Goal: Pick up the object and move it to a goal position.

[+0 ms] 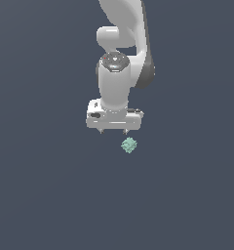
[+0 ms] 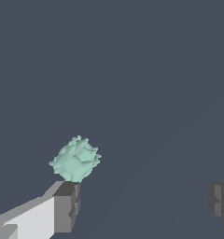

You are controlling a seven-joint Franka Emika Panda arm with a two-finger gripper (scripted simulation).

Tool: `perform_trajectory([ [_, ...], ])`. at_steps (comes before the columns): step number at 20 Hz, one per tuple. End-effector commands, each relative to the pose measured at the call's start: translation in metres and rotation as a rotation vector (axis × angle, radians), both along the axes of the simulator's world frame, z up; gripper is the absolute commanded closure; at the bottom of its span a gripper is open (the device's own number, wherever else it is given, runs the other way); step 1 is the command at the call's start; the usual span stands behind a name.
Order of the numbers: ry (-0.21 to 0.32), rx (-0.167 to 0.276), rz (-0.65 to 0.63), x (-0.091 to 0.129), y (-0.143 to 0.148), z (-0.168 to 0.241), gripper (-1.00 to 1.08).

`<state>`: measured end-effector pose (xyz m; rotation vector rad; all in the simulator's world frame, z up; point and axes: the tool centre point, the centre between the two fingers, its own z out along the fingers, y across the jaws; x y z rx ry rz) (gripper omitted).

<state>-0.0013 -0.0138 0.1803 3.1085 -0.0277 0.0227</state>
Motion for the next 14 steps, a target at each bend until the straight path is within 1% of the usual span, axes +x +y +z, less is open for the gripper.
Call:
perform_trajectory([
  [1, 0.0, 0.0, 0.0, 0.0, 0.0, 0.0, -0.92],
  [9, 0.028, 0.012, 0.011, -0.0011, 0.0012, -0.0054, -0.92],
  [14, 0.028, 0.012, 0.012, -0.0011, 0.0011, -0.0053, -0.92],
])
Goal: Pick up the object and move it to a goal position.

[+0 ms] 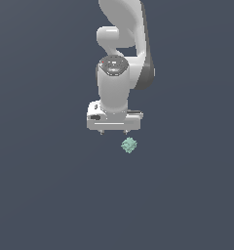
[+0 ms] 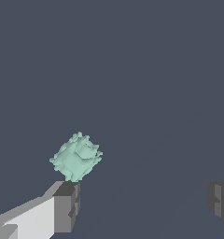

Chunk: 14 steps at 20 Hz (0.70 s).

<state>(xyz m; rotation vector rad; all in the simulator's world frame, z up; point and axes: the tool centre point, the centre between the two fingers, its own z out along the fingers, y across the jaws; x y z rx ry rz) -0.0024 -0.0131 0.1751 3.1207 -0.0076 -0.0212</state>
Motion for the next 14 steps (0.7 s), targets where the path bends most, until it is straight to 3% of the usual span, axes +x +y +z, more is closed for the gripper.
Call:
perform_trajectory([
  [1, -0.001, 0.0, -0.003, 0.0, 0.001, 0.0, -0.92],
  [14, -0.005, 0.006, -0.152, -0.002, 0.017, -0.017, -0.92],
])
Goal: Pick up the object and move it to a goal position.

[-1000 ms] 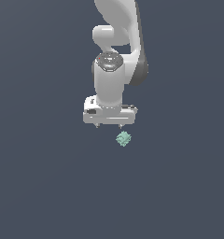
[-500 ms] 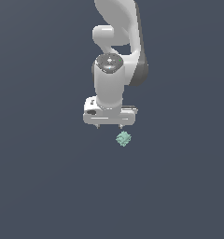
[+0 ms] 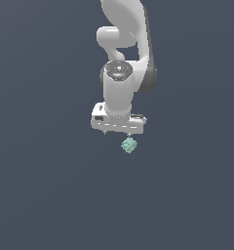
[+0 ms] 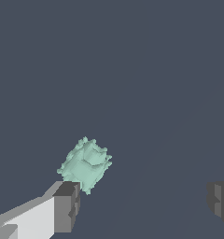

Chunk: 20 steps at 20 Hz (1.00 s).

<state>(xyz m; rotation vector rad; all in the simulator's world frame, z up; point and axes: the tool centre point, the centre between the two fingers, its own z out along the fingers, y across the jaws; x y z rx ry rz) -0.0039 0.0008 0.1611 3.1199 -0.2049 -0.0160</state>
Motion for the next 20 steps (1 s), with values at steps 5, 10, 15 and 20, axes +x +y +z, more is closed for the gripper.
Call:
perform_trajectory([
  [5, -0.003, 0.004, -0.136, -0.003, 0.015, -0.015, -0.92],
  [10, -0.006, 0.007, -0.255, -0.005, 0.027, -0.028, -0.92],
  [15, -0.009, 0.009, -0.374, -0.009, 0.038, -0.04, -0.92],
  [20, -0.011, 0.01, -0.486, -0.012, 0.049, -0.052, -0.92],
])
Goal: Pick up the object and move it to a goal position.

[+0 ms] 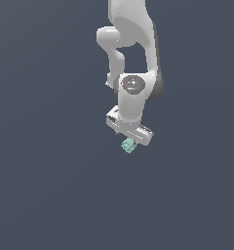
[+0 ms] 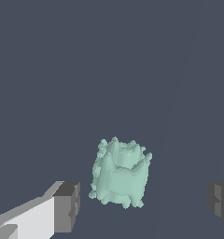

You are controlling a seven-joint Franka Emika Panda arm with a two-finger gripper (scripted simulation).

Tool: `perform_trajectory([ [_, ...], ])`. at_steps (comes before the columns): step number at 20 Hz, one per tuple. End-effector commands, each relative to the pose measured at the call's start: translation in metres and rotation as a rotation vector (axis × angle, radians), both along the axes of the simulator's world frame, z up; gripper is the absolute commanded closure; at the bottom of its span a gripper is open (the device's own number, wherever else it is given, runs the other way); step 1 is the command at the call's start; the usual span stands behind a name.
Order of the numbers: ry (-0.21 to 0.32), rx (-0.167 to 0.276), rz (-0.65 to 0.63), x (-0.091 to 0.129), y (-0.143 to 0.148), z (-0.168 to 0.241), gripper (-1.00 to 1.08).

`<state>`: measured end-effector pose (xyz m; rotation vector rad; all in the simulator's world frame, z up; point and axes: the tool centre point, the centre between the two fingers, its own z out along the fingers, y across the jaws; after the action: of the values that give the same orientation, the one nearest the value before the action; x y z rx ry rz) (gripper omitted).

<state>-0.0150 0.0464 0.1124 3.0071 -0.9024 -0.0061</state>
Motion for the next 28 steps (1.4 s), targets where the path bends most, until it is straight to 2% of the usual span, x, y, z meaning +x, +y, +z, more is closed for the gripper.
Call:
perform_trajectory([
  [1, -0.001, 0.0, -0.053, -0.002, 0.005, -0.005, -0.92],
  [12, -0.004, 0.0, -0.181, -0.006, 0.016, -0.018, -0.92],
  [20, -0.004, 0.0, -0.187, -0.007, 0.017, -0.022, -0.92],
  [28, -0.004, 0.0, -0.19, -0.008, 0.016, -0.058, -0.92],
])
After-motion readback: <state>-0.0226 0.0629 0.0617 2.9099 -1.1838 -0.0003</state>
